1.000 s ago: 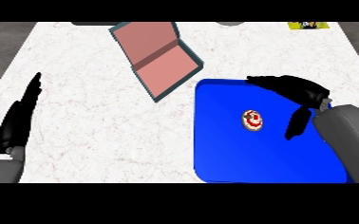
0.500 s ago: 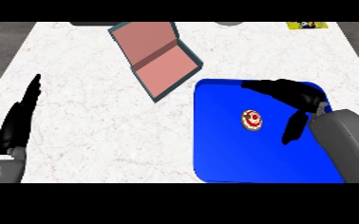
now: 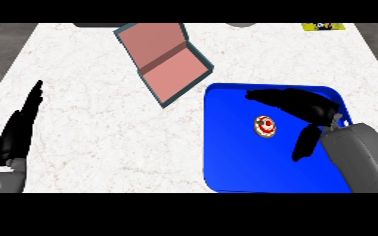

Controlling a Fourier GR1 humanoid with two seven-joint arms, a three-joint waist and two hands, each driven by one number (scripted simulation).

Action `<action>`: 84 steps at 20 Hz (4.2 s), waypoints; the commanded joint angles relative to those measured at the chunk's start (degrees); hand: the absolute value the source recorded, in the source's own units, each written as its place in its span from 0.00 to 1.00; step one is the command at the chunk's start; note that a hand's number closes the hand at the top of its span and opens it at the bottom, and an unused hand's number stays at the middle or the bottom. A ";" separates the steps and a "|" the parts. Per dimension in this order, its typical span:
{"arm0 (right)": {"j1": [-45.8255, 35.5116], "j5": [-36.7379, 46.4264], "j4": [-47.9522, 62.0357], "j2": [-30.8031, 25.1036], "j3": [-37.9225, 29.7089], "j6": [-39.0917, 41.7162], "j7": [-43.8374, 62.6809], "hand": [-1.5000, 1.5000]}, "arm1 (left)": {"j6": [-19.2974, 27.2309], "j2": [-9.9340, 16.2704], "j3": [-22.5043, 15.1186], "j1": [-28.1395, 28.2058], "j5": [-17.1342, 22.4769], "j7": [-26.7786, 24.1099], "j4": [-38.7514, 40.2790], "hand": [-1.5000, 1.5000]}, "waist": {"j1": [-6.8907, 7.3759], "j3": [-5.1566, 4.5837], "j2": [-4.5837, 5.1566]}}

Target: Pick the cupcake from the tray and place it in the cardboard box

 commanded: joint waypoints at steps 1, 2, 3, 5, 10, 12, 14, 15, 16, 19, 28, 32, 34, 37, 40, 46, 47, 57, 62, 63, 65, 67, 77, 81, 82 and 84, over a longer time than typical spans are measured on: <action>2.76 2.74 -4.92 2.08 2.02 2.36 4.69 0.00 | -0.22 -0.69 -0.06 -0.84 -1.30 3.92 -2.60 0.50 | -0.06 0.00 -0.03; 1.43 3.60 -4.40 1.02 2.00 3.50 5.84 0.00 | -0.51 -0.11 2.44 0.37 0.00 -3.34 3.16 0.50 | -0.06 -0.03 0.02; 2.18 3.92 -6.16 0.62 1.33 4.15 6.08 0.00 | -0.07 -1.28 -0.01 -0.78 -1.76 2.57 -2.42 0.50 | -0.05 0.00 -0.03; -0.76 5.24 -2.49 3.58 1.27 4.54 8.70 0.00 | -0.20 -0.55 1.53 -4.17 -2.56 0.52 3.64 0.50 | -0.02 -0.01 0.09; 0.30 11.70 7.99 5.01 3.34 -4.52 2.54 0.00 | -3.06 -0.01 2.83 -2.71 -1.30 2.96 -0.85 0.50 | 0.42 0.03 0.12; 0.65 12.00 8.38 9.17 2.22 -6.23 6.61 1.00 | -2.24 -1.28 2.22 -0.98 -2.33 3.86 -3.26 0.50 | 0.34 0.03 0.08; -0.21 14.37 7.57 8.46 2.65 -14.96 2.75 1.00 | -1.76 -1.14 2.20 -3.05 -2.90 1.45 0.83 0.50 | 0.28 0.04 0.22; 1.59 14.60 5.45 8.63 2.29 -15.22 3.96 1.00 | -3.39 -0.91 2.87 1.47 -1.36 0.25 -2.80 0.50 | 0.38 0.03 0.04; -0.09 15.59 7.82 9.83 2.28 -17.45 3.77 1.00 | 0.61 -4.37 0.27 -0.24 -4.58 0.66 -1.93 0.50 | 0.33 0.03 0.13; -3.28 17.03 11.77 9.06 0.14 -20.56 1.94 1.00 | -0.51 -3.77 1.46 1.76 -4.17 -2.00 -1.20 0.50 | 0.53 0.02 0.13; -1.37 20.67 9.00 12.03 -7.88 -28.75 20.94 1.00 | -2.36 -1.25 4.12 -1.22 -3.08 1.95 -1.23 0.50 | -0.62 -0.03 -0.12; -3.28 25.33 1.87 13.79 -8.15 -29.90 33.07 1.00 | -3.71 -0.55 4.94 0.88 -2.10 1.28 -2.13 0.50 | -0.37 -0.06 -0.39; -3.06 25.17 -3.44 13.52 -8.63 -28.08 35.08 1.00 | -4.18 -1.08 5.12 1.66 -1.63 1.38 -2.22 0.50 | -0.40 -0.04 -0.30; -0.79 24.29 -11.08 12.19 -9.90 -30.34 33.25 1.00 | -2.38 -2.77 3.62 0.03 -3.46 2.67 -3.22 0.50 | -0.69 0.00 -0.27; -5.76 25.18 -13.31 12.33 -8.79 -32.57 30.85 1.00 | -2.54 -2.65 4.10 -0.05 -3.48 -0.17 -1.09 0.50 | -0.21 -0.02 -0.09; -10.47 25.03 -16.70 18.67 -3.91 -27.74 34.23 1.00 | -1.86 -4.92 1.70 1.45 -5.63 3.56 -5.73 0.50 | 0.43 0.01 -0.06; -15.80 24.19 -10.28 19.89 -6.09 -29.40 33.85 1.00 | -4.17 -2.60 4.60 0.30 -3.09 1.23 -3.04 0.50 | 0.76 -0.01 0.11; -36.41 14.35 11.87 25.67 -9.76 -38.64 40.04 1.00 | -4.87 -2.96 3.81 -3.28 -4.35 1.14 -0.26 0.50 | 2.05 -0.02 0.50; -43.01 5.75 21.10 25.72 -10.52 -43.59 43.01 1.00 | -4.24 -3.31 4.65 -2.52 -4.45 -0.46 0.45 0.50 | 1.96 -0.03 0.45; -44.03 4.22 24.74 25.72 -9.35 -44.98 42.64 1.00 | -4.65 -3.75 2.93 0.21 -5.09 1.33 -5.04 0.50 | 2.92 0.00 0.44; -47.69 2.74 32.06 25.73 -9.77 -49.21 40.97 1.00 | -3.29 -4.39 2.94 -2.87 -6.21 -0.44 -0.07 0.50 | 3.15 -0.05 0.86; -51.17 1.11 37.85 25.73 -9.50 -50.48 39.91 1.00 | -4.95 -4.07 2.82 -4.51 -5.38 -0.03 0.68 0.50 | 3.65 -0.08 1.09; -57.49 2.24 56.94 25.74 -11.45 -61.47 38.13 1.00 | -4.96 -3.89 2.08 -7.30 -6.51 0.90 0.15 0.50 | 6.07 -0.12 1.99; -57.58 -3.69 60.20 25.74 -15.62 -60.56 37.96 0.00 | -5.49 -4.38 1.69 -10.31 -6.20 2.03 0.76 0.50 | 7.05 -0.09 2.64; -57.23 -4.65 61.19 25.74 -16.40 -59.80 37.36 0.00 | -4.10 -5.66 0.85 -8.38 -7.35 1.79 0.82 0.50 | 6.45 -0.07 2.31; -56.79 -5.03 62.50 25.74 -17.03 -59.97 34.50 0.00 | -5.61 -3.93 2.05 -9.33 -6.33 1.60 1.23 0.50 | 6.81 -0.06 2.67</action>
